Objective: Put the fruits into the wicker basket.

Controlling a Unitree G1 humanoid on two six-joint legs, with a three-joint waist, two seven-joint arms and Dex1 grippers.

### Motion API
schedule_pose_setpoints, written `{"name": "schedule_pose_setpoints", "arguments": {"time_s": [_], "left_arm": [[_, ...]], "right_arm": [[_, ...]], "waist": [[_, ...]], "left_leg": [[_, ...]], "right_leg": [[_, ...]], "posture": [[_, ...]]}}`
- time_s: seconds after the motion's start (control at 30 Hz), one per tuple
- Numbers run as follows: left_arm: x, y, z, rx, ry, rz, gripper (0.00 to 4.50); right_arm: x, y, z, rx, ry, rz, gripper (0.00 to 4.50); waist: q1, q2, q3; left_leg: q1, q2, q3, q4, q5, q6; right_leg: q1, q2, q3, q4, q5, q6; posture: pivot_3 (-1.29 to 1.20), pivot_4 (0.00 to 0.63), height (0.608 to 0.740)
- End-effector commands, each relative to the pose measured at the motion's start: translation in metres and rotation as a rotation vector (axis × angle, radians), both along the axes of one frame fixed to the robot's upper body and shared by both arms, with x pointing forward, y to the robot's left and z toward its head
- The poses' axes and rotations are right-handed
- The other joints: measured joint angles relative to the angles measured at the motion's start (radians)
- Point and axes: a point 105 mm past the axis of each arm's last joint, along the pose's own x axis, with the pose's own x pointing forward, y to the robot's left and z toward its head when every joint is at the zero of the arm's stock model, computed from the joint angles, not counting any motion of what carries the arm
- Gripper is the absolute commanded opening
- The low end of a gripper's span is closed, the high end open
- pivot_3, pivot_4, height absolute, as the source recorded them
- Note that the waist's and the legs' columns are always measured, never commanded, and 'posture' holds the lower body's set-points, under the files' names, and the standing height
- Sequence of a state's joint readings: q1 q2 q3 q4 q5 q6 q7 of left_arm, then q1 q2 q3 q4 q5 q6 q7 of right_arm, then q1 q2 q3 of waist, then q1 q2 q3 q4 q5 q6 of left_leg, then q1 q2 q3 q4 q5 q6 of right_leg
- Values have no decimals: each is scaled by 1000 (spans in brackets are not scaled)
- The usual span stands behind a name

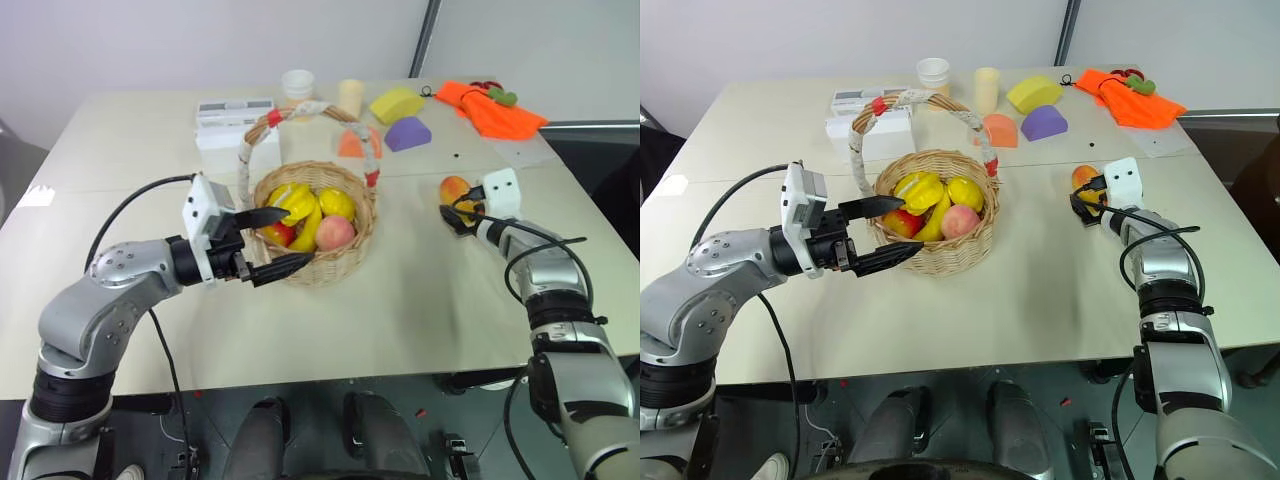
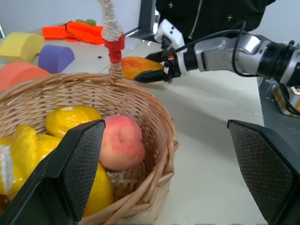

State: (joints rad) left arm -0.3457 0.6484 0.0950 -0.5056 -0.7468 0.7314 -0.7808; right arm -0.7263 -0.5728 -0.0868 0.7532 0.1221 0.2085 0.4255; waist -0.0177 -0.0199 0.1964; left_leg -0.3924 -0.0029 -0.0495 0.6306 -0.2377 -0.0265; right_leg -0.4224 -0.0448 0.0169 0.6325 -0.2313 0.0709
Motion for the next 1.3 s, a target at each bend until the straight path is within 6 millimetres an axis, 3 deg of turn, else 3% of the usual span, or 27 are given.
{"name": "schedule_pose_setpoints", "arguments": {"time_s": [0.03,0.2,0.3,0.37,0.47,0.6,0.7,0.83,0.9,0.93,1.03,1.13,1.3], "left_arm": [[-5,0,8,-5,-40,-1,4500],[1,19,9,-6,-45,71,4500],[0,45,10,-28,-84,126,4500],[-1,61,4,-19,-88,155,4500],[1,75,-2,-21,-83,184,4500],[5,86,-14,2,-75,213,4500],[6,85,-16,8,-75,209,4500],[7,79,-17,-7,-84,207,4500],[7,76,-17,-12,-87,207,4500],[6,75,-16,-14,-89,208,4500],[3,73,-16,-22,-92,213,4500],[1,71,-15,-30,-96,220,4500],[-1,68,-13,-56,-101,216,4500]], "right_arm": [[3,-4,30,-11,-89,0,2210],[-20,13,63,-86,-192,165,2041],[-77,50,90,-109,-237,503,2041],[-123,82,95,-41,-164,751,2041],[-151,112,98,3,-101,895,2041],[-148,167,104,40,-127,958,2041],[-139,192,103,13,-141,952,2041],[-97,234,95,-5,-132,811,2041],[-89,239,92,-33,-134,783,2041],[-87,240,93,-34,-141,774,3078],[-92,239,102,-35,-200,794,4409],[-114,225,114,-35,-274,879,4470],[-135,182,105,60,-205,905,4470]], "waist": [[-2,0,0],[0,0,0],[8,1,0],[7,2,0],[-2,1,0],[-5,0,0],[3,0,0],[4,0,0],[6,0,0],[9,0,0],[7,0,0],[6,0,0],[6,0,-1]], "left_leg": [[0,0,0,0,0,0],[0,0,0,0,0,0],[0,0,-1,-1,0,0],[0,1,-2,-1,-2,3],[2,2,-1,0,-2,3],[3,4,2,2,-2,3],[2,4,1,2,-2,3],[-1,4,2,1,-2,3],[-2,3,2,1,-2,3],[-3,3,2,0,-2,3],[-7,2,0,1,-2,3],[-8,2,0,1,-2,3],[-6,2,-1,1,-2,3]], "right_leg": [[0,0,0,0,0,0],[0,0,0,0,0,0],[0,0,-1,0,-1,1],[0,0,-1,0,-2,3],[1,1,-1,0,-3,-1],[1,1,-1,-1,-1,-5],[0,2,-1,-1,0,-6],[-3,1,-1,-1,1,-8],[-4,0,-1,-1,1,-7],[-4,0,-1,-1,1,-7],[-7,-2,-2,-1,2,-4],[-7,-2,-2,-2,2,-4],[-5,-1,-2,-2,1,-3]], "posture": [[0,150,740],[0,150,740],[0,150,740],[0,150,740],[0,150,740],[0,150,740],[0,150,740],[0,150,740],[0,150,740],[0,150,740],[0,150,740],[0,150,740],[0,150,740]]}}
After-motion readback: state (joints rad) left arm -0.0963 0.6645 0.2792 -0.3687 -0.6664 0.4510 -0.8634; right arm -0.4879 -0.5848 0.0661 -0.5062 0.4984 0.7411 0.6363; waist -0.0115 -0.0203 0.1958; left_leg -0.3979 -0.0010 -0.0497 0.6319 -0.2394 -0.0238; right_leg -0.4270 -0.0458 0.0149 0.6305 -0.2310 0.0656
